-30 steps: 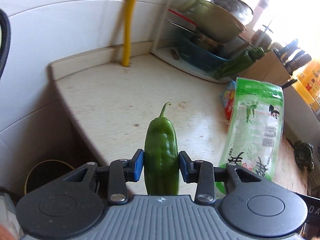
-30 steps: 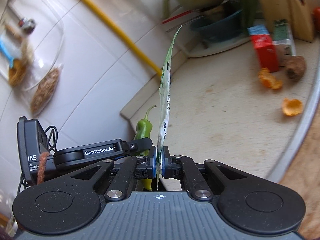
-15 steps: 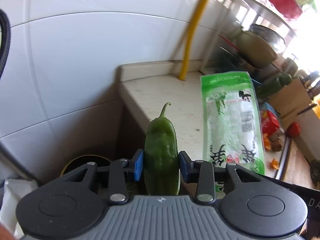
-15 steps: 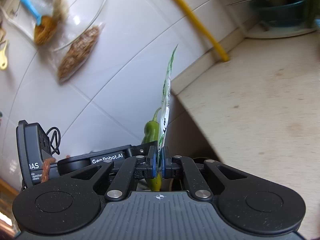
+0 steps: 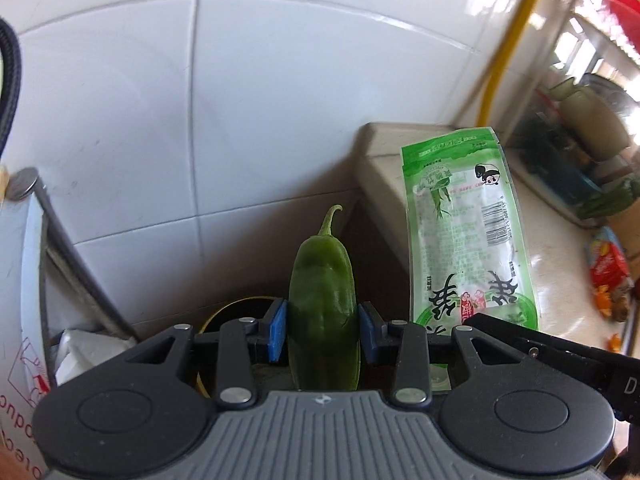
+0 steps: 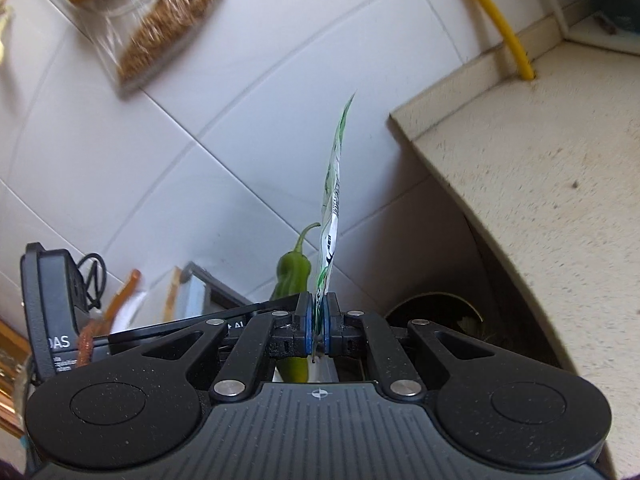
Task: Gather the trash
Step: 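Carry the green pepper and plastic bag off the counter to above the bin, then open both grippers to drop the pepper and bag into the bin, then move both open grippers back over the counter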
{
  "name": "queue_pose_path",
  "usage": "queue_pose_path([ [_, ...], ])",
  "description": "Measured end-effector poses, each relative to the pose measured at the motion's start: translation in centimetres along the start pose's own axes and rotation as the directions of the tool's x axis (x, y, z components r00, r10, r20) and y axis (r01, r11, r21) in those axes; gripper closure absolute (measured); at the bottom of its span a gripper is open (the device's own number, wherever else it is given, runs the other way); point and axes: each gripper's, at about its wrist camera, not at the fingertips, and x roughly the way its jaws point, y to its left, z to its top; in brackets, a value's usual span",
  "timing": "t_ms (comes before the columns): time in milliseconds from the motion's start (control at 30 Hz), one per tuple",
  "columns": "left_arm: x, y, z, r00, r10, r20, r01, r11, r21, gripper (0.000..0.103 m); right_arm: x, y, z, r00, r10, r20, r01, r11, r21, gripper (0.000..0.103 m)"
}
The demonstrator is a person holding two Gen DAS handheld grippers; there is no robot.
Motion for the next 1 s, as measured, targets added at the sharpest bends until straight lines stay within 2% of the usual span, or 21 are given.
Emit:
queue_pose_path([
  [267,2.7,1.9,-0.4,0.997,0.054,-0.056,-0.054,0.999,0.0,0.067,4.9,-0.5,-0.9,0.994,-0.053,-0.093,0.051,0.999,-0.018,0.094],
  [333,3.3,2.2,-0.4,0.995,0.064,-0.07,-0.064,0.998,0.003,0.067,6.0,-0.7,-1.1,0.99,-0.073,-0.117,0.07,0.997,-0.029,0.089],
  [400,3.9,2.3,-0.3,0.994,0.079,-0.081,-0.078,0.997,0.01,0.067,7.0,-0.9,-1.2,0.985,-0.093,-0.142,0.089,0.995,-0.036,0.073],
  [467,4.4,2.1,0.0,0.993,0.091,-0.082,-0.089,0.996,0.023,0.066,7.9,-1.3,-1.4,0.981,-0.119,-0.151,0.114,0.993,-0.037,0.065],
  [567,4.6,2.1,-0.1,0.991,0.106,-0.083,-0.104,0.994,0.029,0.061,8.5,-1.9,-1.5,0.978,-0.133,-0.162,0.131,0.991,-0.021,0.065],
  [633,4.8,2.4,0.0,0.991,0.103,-0.085,-0.101,0.995,0.025,0.061,8.2,-1.9,-1.6,0.978,-0.133,-0.158,0.132,0.991,-0.016,0.065],
  [800,4.4,2.2,0.1,0.992,0.093,-0.085,-0.091,0.996,0.025,0.061,6.2,-1.2,-1.4,0.983,-0.134,-0.125,0.132,0.991,-0.028,0.056],
  [1000,2.6,0.7,0.9,0.998,0.06,-0.031,-0.058,0.997,0.059,0.054,2.0,-1.1,-0.9,0.989,-0.139,-0.058,0.138,0.99,-0.022,0.05],
])
